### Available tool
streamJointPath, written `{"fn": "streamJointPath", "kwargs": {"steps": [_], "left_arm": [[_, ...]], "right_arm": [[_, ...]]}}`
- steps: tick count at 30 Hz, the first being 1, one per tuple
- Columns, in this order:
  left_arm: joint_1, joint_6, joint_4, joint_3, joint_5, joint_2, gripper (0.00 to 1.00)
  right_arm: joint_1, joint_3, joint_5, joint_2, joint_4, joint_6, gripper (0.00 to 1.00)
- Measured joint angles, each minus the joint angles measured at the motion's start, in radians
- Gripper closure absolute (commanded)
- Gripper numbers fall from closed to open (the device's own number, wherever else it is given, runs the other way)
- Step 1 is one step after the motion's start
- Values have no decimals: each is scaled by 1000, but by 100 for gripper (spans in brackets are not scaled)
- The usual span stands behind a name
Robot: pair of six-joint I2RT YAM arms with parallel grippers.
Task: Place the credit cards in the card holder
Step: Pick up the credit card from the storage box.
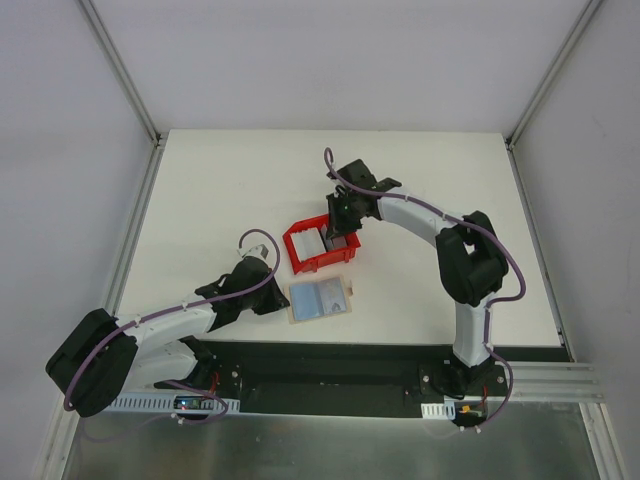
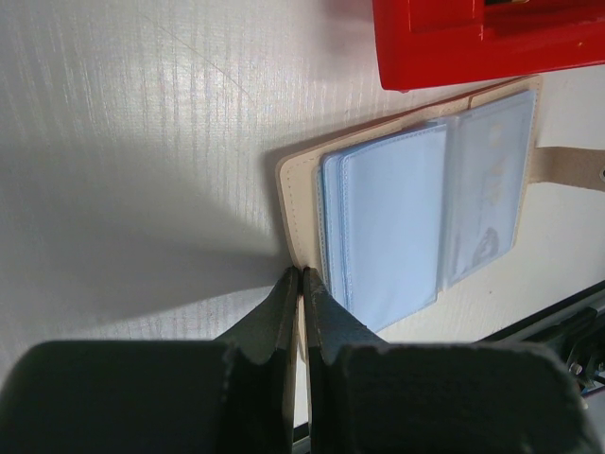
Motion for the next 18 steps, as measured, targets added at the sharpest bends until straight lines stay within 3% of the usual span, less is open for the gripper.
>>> {"fn": "streamJointPath", "kwargs": {"steps": [15,18], "left_arm": [[0,0,6,2,4,9,100],[0,0,7,3,5,12,100]], "right_arm": [[18,34,46,67,-40,-14,87],[22,40,58,69,-50,-19,95]]}}
